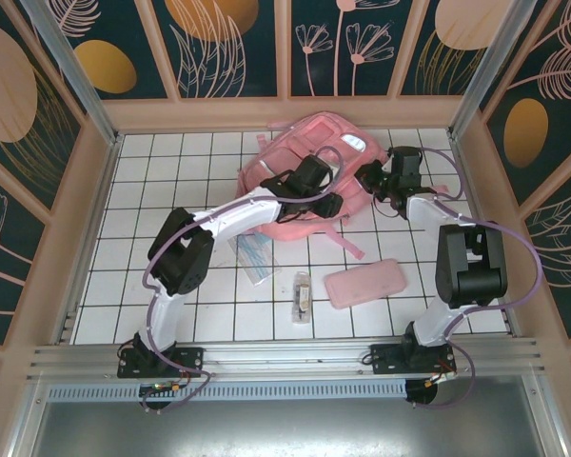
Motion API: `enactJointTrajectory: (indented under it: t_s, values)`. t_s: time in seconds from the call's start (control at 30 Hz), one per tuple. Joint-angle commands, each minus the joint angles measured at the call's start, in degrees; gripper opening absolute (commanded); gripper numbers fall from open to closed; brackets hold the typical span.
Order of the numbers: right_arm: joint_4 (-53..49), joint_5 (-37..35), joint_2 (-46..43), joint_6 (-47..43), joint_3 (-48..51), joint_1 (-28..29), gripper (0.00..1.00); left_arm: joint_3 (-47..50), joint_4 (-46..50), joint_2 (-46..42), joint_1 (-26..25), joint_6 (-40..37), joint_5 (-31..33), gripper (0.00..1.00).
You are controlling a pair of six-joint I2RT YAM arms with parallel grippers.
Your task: Pack the student bag
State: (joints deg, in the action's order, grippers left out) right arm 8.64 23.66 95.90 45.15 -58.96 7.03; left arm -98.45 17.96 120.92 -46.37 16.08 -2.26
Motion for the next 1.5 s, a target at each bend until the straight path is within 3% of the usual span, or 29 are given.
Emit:
enactJointTrajectory:
  t_s: [0.0, 0.2, 0.37, 0.63, 0.77, 0.97, 1.03, 1.47]
  values:
    - [3.8, 2.0, -4.1, 0.6, -1.4, 0.9, 0.00, -2.9, 3.8, 2.0, 0.1, -1.3, 2.5, 0.53]
    - [4.1, 2.5, -3.7, 0.9, -2.0, 1.0, 0.00, -4.5, 5.9, 4.8, 0.1, -1.9, 2.8, 0.46]
    - [3.6, 2.7, -3.9, 0.4, -2.5, 1.8, 0.00, -6.3, 6.5, 7.5, 0.1, -2.2, 6.5, 0.36]
    - [2.5, 1.9, -4.7, -0.8, -2.1, 1.7, 0.00, -9.5, 12.5, 9.9, 0.1, -1.8, 13.7, 0.41]
    - [2.3, 2.0, -4.6, -1.1, -2.3, 1.7, 0.00, -7.4, 12.0, 9.1, 0.1, -1.9, 16.9, 0.25]
    - [2.2, 1.7, -4.6, -1.4, -2.4, 1.6, 0.00, -8.7, 11.5, 9.0, 0.1, -2.5, 14.4, 0.11]
    - [1.9, 1.2, -4.5, -1.6, -2.5, 1.6, 0.00, -9.1, 11.4, 8.8, 0.2, -2.8, 12.5, 0.01]
    - [1.1, -1.7, -3.4, -3.3, -2.1, 0.4, 0.00, -7.8, 13.5, 6.3, 2.7, -0.3, 3.8, 0.00]
